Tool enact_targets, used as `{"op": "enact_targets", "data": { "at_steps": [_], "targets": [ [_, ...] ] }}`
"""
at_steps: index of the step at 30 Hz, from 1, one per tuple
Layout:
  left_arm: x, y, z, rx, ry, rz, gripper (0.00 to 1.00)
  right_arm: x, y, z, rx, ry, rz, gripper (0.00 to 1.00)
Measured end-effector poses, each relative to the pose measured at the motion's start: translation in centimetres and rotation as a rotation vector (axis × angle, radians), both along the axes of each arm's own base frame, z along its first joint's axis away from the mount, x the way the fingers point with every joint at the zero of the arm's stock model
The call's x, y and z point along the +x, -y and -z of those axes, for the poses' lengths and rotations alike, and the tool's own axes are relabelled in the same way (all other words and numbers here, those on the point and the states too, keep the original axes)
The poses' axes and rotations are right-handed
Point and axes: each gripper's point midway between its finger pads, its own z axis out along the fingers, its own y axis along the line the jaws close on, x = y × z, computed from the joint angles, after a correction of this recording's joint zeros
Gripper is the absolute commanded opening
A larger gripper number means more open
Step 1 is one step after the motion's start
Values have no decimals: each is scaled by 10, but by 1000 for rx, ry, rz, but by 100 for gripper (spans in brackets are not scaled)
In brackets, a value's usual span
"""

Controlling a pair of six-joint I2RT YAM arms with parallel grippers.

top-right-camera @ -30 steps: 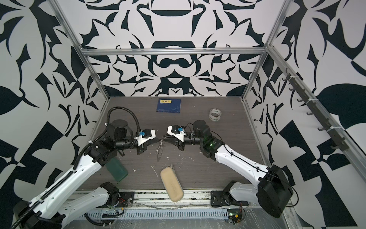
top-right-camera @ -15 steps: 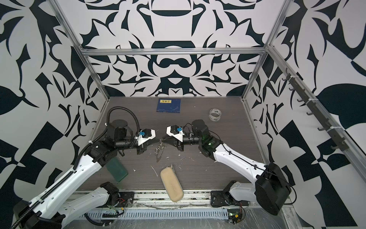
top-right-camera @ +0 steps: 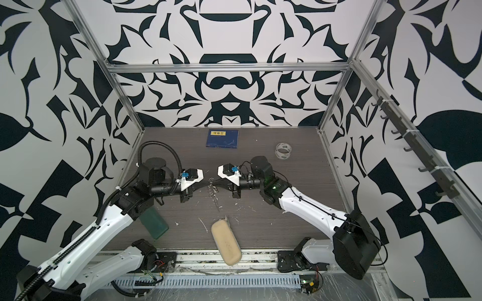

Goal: Remove the keys from the keyring

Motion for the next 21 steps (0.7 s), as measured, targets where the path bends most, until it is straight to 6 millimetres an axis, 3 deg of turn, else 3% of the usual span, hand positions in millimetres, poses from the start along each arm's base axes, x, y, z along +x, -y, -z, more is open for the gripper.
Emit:
{"op": "enact_targets", "data": {
  "at_steps": [2,6,13,21],
  "targets": [
    [0,0,-3,-13,9,0,17,0,0,-2,11,1,3,0],
    [-3,1,-11,-46,19,2,21,1,0,-8,36,7,13,0],
    [-3,2,-17,-71,32,2,18,1,1,-19,78,19,19,0],
    [-2,3,-22,-94,21,6,8,-2,1,-26,105,24,4,0]
  ]
}}
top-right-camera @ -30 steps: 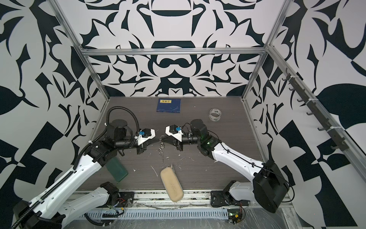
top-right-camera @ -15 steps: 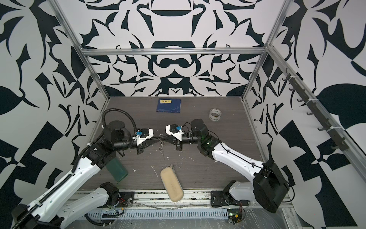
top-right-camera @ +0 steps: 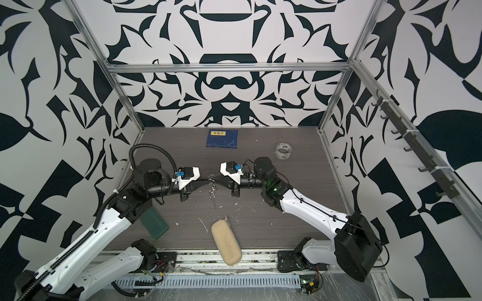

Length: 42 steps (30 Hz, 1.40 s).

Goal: Remove the keys from the keyring

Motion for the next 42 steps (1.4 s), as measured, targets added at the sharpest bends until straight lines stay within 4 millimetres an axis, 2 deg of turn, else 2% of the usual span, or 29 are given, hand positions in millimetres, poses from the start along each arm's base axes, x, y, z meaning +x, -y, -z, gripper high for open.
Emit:
{"op": "enact_targets", "data": {
  "at_steps": [2,4,9,13,18,28,35,42],
  "targets": [
    [1,1,0,-1,-9,4,1,0,0,0,2,0,-3,0],
    [2,1,1,-2,-17,4,0,0,0,0,2,1,-3,0],
    [2,1,1,-2,-18,5,18,-1,1,0,2,1,-5,0],
    [1,1,2,3,-19,11,23,-3,4,-4,11,14,4,0],
    [0,0,3,8,-21,10,20,-5,6,-11,27,36,8,0],
    [0,-2,2,7,-13,4,19,-5,6,-11,25,45,6,0],
    [0,-7,-7,-6,21,-19,16,-5,6,-10,20,48,6,0],
    [3,-2,-3,-9,-3,3,16,-6,6,-9,17,44,4,0]
  ]
}}
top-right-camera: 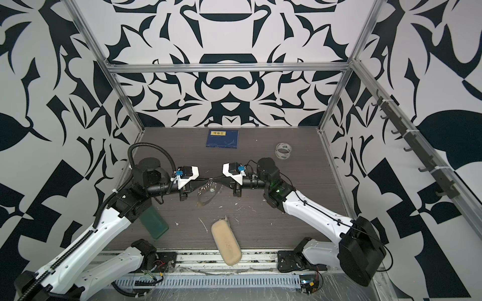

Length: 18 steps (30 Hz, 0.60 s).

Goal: Remove the keys from the keyring

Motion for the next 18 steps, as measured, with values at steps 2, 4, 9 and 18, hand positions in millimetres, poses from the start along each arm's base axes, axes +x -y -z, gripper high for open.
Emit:
{"op": "enact_targets", "data": {
  "at_steps": [2,4,9,18],
  "targets": [
    [1,1,0,-3,-2,2,17,0,0,1,-3,-3,0,0],
    [1,1,-1,-4,1,-2,18,0,0,2,-6,-6,0,0],
    [2,-2,-5,-9,21,-20,19,0,1,2,-9,-6,1,0],
    [1,1,-10,-33,24,0,16,0,1,3,-11,-8,4,0]
  ]
}}
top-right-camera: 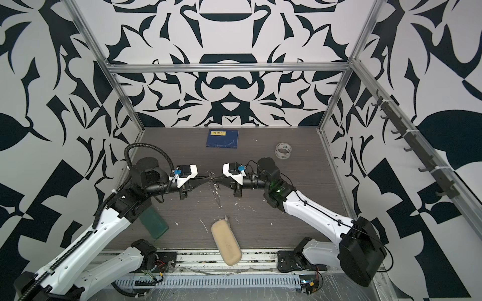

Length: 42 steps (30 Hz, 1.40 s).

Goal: Remove the keys from the keyring

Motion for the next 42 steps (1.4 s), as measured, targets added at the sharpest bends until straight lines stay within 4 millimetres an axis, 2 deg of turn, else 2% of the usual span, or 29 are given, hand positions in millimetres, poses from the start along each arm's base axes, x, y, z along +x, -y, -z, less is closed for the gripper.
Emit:
{"op": "enact_targets", "data": {
  "at_steps": [9,13,15,24,25,26,29,32,42],
  "targets": [
    [0,5,4,-2,-24,23,12,0,0,0,-1,-5,-1,0],
    [0,6,5,-1,-29,32,7,0,0,0,-1,-8,-2,0],
    [-1,6,5,-2,-32,34,0,0,0,0,-1,-8,-1,0],
    [-3,6,4,-6,-35,47,0,1,1,0,0,-7,0,0],
    [-3,6,4,-6,-35,47,2,1,1,0,0,-7,0,0],
    [-3,6,5,-6,-36,48,9,1,1,0,0,-6,0,0],
    [-3,6,4,-8,-36,49,17,0,0,0,0,-7,-4,0],
    [-3,7,3,-10,-27,50,18,-2,0,0,0,-7,-12,0],
    [-4,8,4,-10,-33,62,2,-2,0,0,0,-11,-12,0]
  ]
}}
